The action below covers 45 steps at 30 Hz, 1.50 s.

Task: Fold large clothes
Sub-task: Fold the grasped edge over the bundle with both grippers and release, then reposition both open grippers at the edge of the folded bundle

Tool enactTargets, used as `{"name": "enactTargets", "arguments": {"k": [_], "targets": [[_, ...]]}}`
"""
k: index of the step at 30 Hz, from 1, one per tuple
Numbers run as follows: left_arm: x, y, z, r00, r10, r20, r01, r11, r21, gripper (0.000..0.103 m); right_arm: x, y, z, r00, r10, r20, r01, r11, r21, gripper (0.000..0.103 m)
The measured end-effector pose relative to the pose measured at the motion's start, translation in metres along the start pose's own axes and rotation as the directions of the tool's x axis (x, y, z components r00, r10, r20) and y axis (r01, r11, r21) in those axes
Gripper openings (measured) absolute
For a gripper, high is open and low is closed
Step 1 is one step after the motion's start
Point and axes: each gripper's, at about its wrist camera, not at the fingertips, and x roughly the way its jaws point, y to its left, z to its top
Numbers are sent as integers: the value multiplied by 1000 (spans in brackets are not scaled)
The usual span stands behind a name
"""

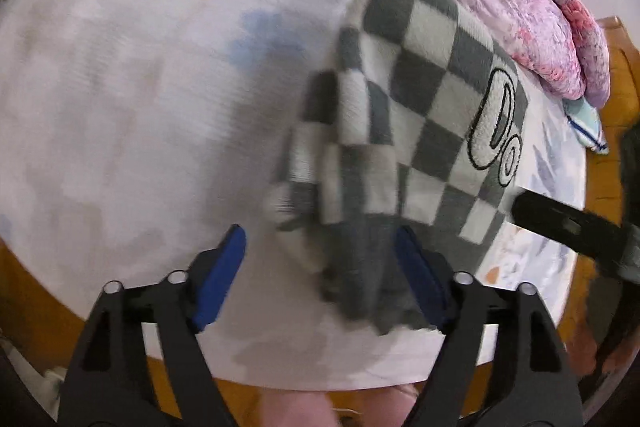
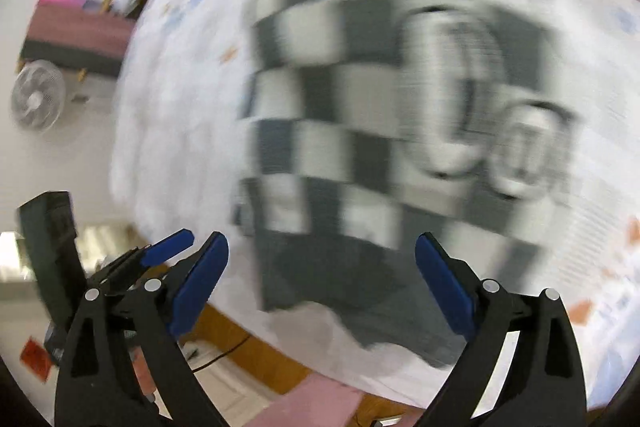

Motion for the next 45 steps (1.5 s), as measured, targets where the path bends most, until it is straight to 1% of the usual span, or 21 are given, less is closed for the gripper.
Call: {"name": "enactTargets", "arguments": {"k": [2,3,4,5,7,9,12,15,18,19,21,26,28,31,32,34,35,36,40,43,45], "targets": [[20,-8,4,996,-84,-12,83,996,-32,68,-11,-18,-7,998,-46,35,44,998,43,91],[30,-9,6,998,-58,-26,57,998,-36,18,-20,-31,-8,994,-82,78,76,995,71,91],[46,-10,7,993,77,-90,-79,997,-21,12,-26,-35,-10,986,-123,115,112,989,97,83],[54,-7,8,985,132,-108,-134,991,-7,11,-34,-41,-13,970,-184,161,162,977,140,57],[54,2,10,989,110,-97,-112,994,-8,11,-44,-52,-9,950,-226,215,189,965,179,29],[57,8,12,983,153,-101,-150,988,36,12,-42,-53,2,946,-216,242,175,968,178,25],[65,5,18,957,265,-116,-249,959,135,17,-47,-55,23,932,-211,296,168,972,163,24],[51,-6,23,909,404,-101,-382,905,187,54,-39,-50,56,911,-257,322,224,965,137,24],[13,-18,30,887,461,-14,-449,871,196,50,-26,-57,75,925,-210,317,155,969,191,24],[2,-23,35,892,451,11,-444,874,199,49,-28,-59,78,922,-211,325,152,968,197,24],[-14,-39,51,922,382,58,-386,900,201,40,-35,-55,77,905,-226,359,169,968,184,24],[-12,-93,102,957,202,208,-250,938,241,31,-28,-54,86,912,-202,356,164,977,135,24],[16,-107,124,956,163,242,-221,946,238,31,-9,-67,96,916,-210,343,163,974,159,24],[89,-99,154,960,192,204,-234,950,206,30,25,-88,113,914,-227,336,176,968,177,24],[109,-95,164,947,226,230,-276,938,212,31,37,-93,117,909,-214,359,161,972,171,24],[118,-99,169,908,268,322,-358,895,266,33,50,-88,119,874,-242,420,209,970,124,24],[119,-101,171,899,276,339,-379,879,290,33,54,-83,121,861,-272,429,248,962,111,24],[118,-100,171,903,268,336,-371,880,296,33,54,-80,121,855,-285,433,261,958,116,24],[80,-87,152,939,216,268,-298,901,315,33,18,-84,97,889,-193,415,127,975,180,24],[62,-76,108,957,220,190,-271,911,310,33,-6,-75,48,927,-184,327,133,976,173,27],[68,-60,74,965,229,131,-258,925,279,33,9,-72,19,959,-175,222,144,978,149,27]]}}
